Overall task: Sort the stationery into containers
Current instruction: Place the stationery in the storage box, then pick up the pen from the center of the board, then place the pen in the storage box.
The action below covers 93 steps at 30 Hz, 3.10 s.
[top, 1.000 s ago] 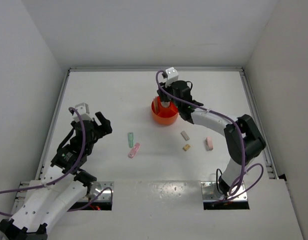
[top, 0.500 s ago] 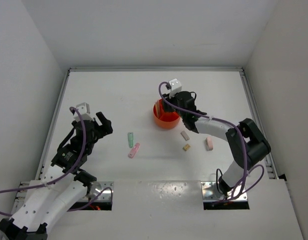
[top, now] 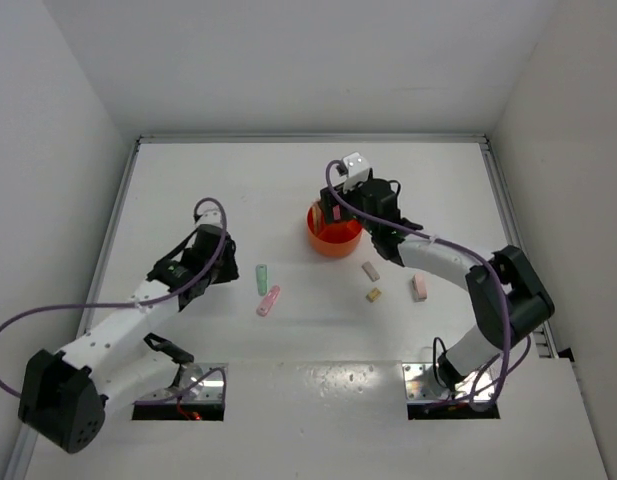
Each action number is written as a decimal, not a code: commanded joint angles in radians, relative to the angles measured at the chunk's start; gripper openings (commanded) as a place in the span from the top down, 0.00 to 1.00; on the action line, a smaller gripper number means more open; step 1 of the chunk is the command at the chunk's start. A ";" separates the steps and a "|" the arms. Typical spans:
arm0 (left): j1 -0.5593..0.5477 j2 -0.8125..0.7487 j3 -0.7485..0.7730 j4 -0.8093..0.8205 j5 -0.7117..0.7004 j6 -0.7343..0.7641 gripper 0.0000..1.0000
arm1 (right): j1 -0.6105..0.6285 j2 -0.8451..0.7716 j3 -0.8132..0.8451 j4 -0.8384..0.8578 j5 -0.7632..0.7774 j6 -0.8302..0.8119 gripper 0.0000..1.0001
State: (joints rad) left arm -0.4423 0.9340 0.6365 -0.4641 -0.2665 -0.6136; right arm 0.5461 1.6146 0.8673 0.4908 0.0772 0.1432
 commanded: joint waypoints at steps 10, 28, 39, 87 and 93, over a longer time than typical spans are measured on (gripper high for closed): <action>-0.148 0.339 0.136 0.025 -0.009 -0.017 0.35 | -0.003 -0.226 0.268 -0.541 -0.062 -0.152 0.46; -0.173 0.736 0.310 0.124 -0.079 -0.026 0.39 | -0.012 -0.423 0.076 -0.491 -0.083 -0.162 0.44; -0.173 0.758 0.288 0.124 -0.080 -0.046 0.51 | -0.012 -0.441 0.076 -0.472 -0.054 -0.162 0.43; -0.636 0.704 0.477 0.719 -0.989 -0.636 1.00 | -0.058 -0.487 0.018 -0.454 -0.027 -0.143 0.61; -0.647 0.787 0.514 0.648 -1.070 -0.705 1.00 | -0.067 -0.506 0.007 -0.445 -0.027 -0.143 0.61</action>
State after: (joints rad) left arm -1.0828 1.7031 1.1080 0.2081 -1.2083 -1.2533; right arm 0.4854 1.1408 0.8822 0.0032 0.0525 -0.0071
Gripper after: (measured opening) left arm 0.319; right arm 0.394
